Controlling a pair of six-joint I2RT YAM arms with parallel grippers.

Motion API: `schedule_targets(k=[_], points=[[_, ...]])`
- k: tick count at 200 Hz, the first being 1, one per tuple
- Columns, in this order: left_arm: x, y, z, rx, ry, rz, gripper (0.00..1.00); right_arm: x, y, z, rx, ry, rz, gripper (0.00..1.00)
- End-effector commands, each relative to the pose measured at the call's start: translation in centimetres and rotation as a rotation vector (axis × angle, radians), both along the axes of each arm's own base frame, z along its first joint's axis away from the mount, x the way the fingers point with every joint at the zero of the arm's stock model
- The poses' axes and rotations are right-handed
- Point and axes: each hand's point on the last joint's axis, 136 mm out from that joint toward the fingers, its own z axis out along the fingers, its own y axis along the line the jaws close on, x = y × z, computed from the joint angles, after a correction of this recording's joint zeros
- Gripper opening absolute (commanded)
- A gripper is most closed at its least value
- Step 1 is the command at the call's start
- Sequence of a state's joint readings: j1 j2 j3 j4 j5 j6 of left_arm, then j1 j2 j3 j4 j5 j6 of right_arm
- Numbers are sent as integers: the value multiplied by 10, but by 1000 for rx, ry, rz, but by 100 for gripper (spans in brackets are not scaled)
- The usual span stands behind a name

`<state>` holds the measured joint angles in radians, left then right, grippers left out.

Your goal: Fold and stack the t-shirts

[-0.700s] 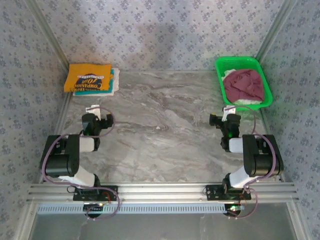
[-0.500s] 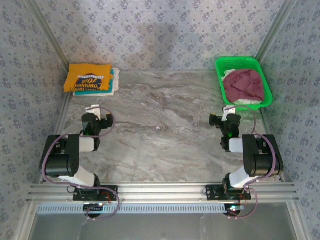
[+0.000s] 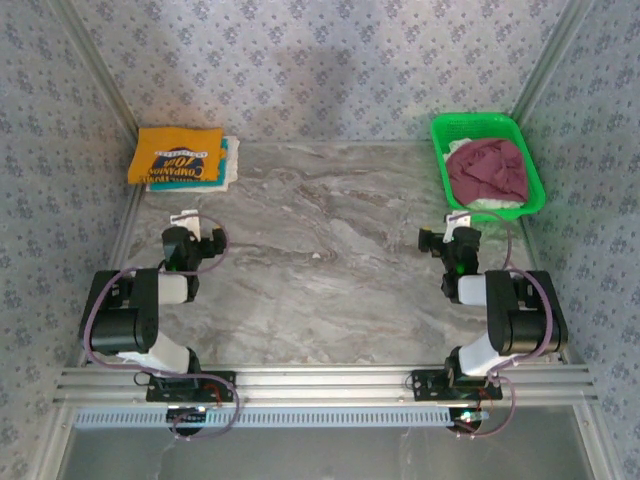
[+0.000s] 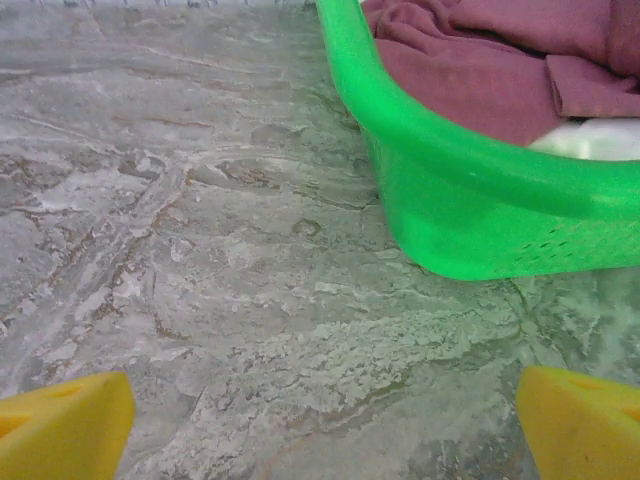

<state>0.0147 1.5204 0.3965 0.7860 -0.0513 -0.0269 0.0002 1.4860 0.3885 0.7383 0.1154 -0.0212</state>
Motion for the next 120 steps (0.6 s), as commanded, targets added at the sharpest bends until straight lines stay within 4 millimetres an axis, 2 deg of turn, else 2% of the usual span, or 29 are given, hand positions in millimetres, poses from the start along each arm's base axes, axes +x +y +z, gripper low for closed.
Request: schedule_targets(k=[1,11,26,45,52,58,65,68,71,82,101,114,120], points=[[-5,0,46,85,-49,67,100,5,7,61,-76,-37,-55,100],[-14,-3,83,74,-114,116,100,5,10,90,15,-82,-72,100],[-23,-16,137,-84,-237,87,100,14,25,122,220,-80,46,100],[-13,-47,187,-137,-238,12,96,30,4,148,303,-4,-79,93],[-5,-63,198,-108,-199,-21,94,35,-8,153,291,32,-132,93],[1,-82,209,-78,-171,-69,93,40,-15,148,294,82,-170,93],[9,-104,217,-42,-136,-125,93,48,-25,155,311,100,-198,93],[12,-114,217,-27,-119,-148,93,50,-30,149,316,126,-210,93],[15,-124,221,-15,-110,-172,93,57,-36,159,323,118,-219,93],[25,-163,228,20,-74,-270,94,68,-56,161,353,149,-266,92],[39,-231,224,62,-14,-440,95,94,-82,149,376,229,-312,91],[44,-268,219,75,19,-522,95,111,-98,142,376,274,-344,90],[46,-285,213,77,37,-566,95,117,-106,133,373,302,-367,90]])
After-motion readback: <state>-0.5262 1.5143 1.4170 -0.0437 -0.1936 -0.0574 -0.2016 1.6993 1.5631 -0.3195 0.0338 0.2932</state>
